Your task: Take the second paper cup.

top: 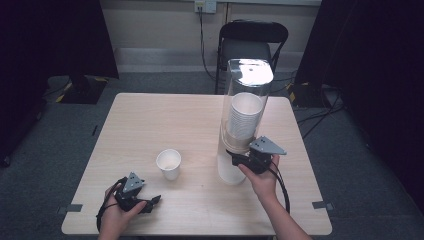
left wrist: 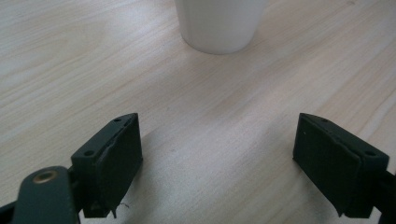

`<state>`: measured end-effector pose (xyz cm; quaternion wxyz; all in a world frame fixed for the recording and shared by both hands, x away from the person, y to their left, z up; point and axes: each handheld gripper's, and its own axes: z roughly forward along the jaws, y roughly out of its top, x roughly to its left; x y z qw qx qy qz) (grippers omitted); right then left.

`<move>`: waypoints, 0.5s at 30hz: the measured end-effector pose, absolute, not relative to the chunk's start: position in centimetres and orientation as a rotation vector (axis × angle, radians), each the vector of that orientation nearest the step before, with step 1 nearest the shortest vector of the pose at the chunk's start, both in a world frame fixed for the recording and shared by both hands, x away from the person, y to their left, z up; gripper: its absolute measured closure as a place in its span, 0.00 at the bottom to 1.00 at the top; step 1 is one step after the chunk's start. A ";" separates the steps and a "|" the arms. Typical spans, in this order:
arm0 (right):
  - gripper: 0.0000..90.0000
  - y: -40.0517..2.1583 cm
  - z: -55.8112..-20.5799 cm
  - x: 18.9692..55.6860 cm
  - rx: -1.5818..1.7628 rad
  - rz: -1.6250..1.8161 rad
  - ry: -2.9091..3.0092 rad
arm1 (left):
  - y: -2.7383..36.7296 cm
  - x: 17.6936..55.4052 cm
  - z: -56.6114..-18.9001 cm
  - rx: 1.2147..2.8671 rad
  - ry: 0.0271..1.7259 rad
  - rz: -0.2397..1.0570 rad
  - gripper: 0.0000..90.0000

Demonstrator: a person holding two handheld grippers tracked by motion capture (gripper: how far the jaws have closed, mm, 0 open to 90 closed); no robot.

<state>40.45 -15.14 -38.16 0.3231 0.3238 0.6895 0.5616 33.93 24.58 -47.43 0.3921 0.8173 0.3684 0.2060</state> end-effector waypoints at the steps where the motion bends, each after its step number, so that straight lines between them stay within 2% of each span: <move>1: 0.34 -15.2 -38.2 40.4 0.840 1.467 1.815 | 24.6 33.9 -47.4 2.074 0.935 0.523 0.17; 15: 0.36 -15.3 -38.8 40.5 0.822 1.489 1.815 | 24.6 33.9 -47.4 2.075 0.934 0.523 0.17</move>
